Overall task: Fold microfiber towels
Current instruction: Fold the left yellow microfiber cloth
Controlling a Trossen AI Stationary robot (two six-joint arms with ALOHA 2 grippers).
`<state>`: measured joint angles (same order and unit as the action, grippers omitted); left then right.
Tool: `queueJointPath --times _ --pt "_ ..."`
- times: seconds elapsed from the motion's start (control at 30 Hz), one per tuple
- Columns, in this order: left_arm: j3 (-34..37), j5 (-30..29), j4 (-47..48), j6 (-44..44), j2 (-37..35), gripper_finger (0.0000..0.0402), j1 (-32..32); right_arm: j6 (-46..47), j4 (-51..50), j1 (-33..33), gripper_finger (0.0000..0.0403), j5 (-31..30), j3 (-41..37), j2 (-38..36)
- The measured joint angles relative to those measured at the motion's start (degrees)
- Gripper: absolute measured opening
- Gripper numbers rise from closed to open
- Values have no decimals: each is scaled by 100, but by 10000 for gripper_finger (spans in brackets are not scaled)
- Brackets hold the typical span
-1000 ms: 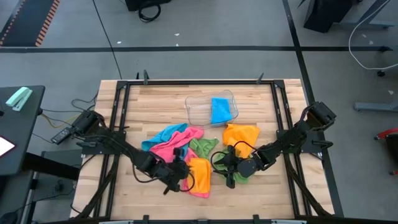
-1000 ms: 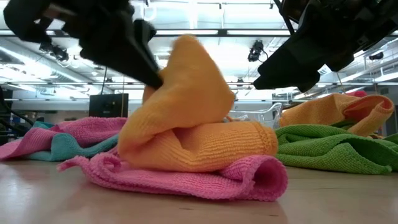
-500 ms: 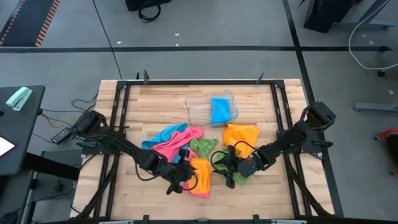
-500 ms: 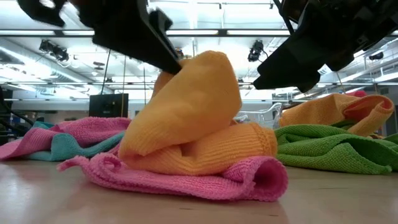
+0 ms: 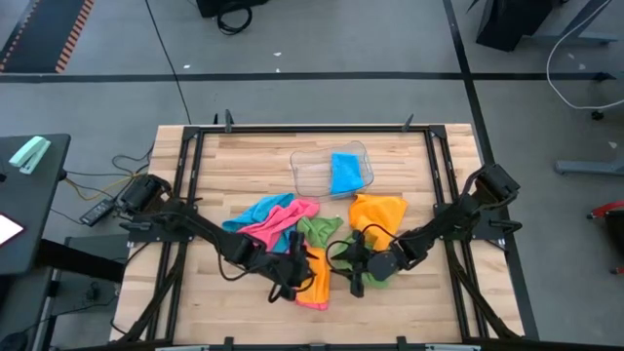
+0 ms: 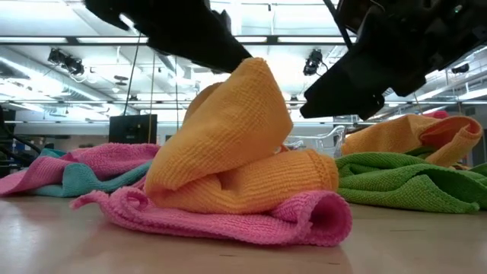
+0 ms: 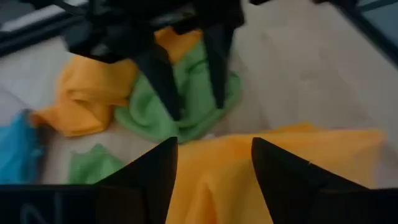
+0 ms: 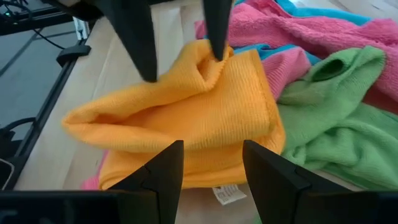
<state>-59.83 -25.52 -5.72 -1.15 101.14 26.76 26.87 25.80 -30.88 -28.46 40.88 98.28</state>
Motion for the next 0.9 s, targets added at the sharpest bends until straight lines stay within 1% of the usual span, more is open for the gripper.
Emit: queueJointPath --times 0.07,0.1,0.2,0.27,0.37,0.4,0.47,0.53,0.63,0.7,0.8,0.9 --pt "0 -275 58 -54 -4 204 -24 17 -40 1 174 -8 0 -4" --pt "0 -310 74 -141 -41 199 2 2 -33 -2 174 -7 0 -4" --pt "-96 -342 285 -322 -309 182 140 -2 -29 -6 174 -6 0 -13" --pt "-187 -243 734 -203 -551 170 214 -41 -8 -2 174 -5 0 -13" --pt "-328 404 1524 597 -761 155 81 -369 202 -2 174 -4 -2 -14" --pt "-328 660 1705 890 -782 151 -11 -544 455 -4 174 -3 -1 20" --pt "-323 1140 1934 1194 -761 146 -202 -911 878 -2 174 -8 13 105" --pt "-323 1365 2027 1283 -664 146 -338 -1282 973 -2 174 -24 122 291" --pt "-317 1451 2253 1290 -541 155 -377 -1727 887 -2 174 -34 473 626" --pt "-318 1579 2326 1293 -472 164 -390 -1969 544 25 174 -66 768 803" --pt "-306 1746 2321 1300 -386 172 -410 -2092 -297 54 174 -321 1246 987" --pt "-323 1772 2014 1290 -283 170 -411 -2178 -890 130 174 -436 1648 1103"
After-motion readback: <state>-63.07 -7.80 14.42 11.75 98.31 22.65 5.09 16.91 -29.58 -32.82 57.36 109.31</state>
